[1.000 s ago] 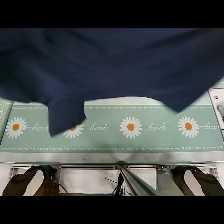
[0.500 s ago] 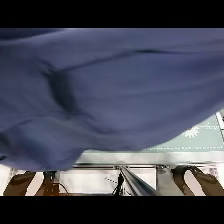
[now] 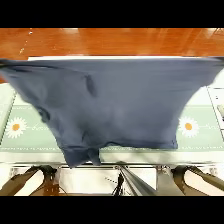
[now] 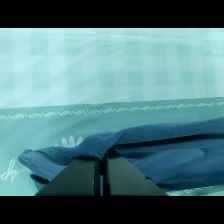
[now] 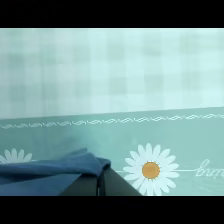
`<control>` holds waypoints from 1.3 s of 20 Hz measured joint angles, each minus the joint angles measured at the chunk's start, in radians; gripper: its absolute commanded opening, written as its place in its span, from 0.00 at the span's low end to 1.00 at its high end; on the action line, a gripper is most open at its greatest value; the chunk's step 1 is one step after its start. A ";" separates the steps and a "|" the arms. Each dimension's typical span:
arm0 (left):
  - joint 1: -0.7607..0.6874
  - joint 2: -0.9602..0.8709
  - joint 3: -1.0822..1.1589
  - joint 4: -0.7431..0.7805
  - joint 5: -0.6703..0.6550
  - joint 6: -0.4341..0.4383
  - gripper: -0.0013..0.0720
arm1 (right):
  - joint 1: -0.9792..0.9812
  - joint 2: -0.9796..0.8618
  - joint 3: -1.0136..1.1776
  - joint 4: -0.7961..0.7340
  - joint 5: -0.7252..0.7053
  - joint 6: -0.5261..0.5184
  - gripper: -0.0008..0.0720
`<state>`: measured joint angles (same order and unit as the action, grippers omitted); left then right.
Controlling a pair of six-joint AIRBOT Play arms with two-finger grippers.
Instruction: Fold the shirts.
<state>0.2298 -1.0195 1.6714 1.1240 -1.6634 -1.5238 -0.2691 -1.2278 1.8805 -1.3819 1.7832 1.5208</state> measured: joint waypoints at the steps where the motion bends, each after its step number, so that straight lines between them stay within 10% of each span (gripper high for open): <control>1: -0.010 -0.057 -0.015 -0.003 0.033 0.010 0.06 | 0.014 -0.064 -0.005 -0.004 -0.026 -0.002 0.04; 16: -0.137 -0.703 -0.054 -0.067 0.618 0.099 0.06 | 0.115 -0.584 -0.019 0.031 -0.623 0.088 0.04; 21: -0.145 -0.746 -0.053 -0.069 0.605 0.102 0.06 | 0.115 -0.627 -0.019 0.043 -0.566 0.089 0.04; 26: -0.143 -0.747 -0.053 -0.054 0.307 0.111 0.06 | 0.115 -0.627 -0.019 0.039 -0.277 0.010 0.04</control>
<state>0.0872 -1.7668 1.6184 1.0698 -1.3560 -1.4132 -0.1543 -1.8545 1.8618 -1.3434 1.5063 1.5311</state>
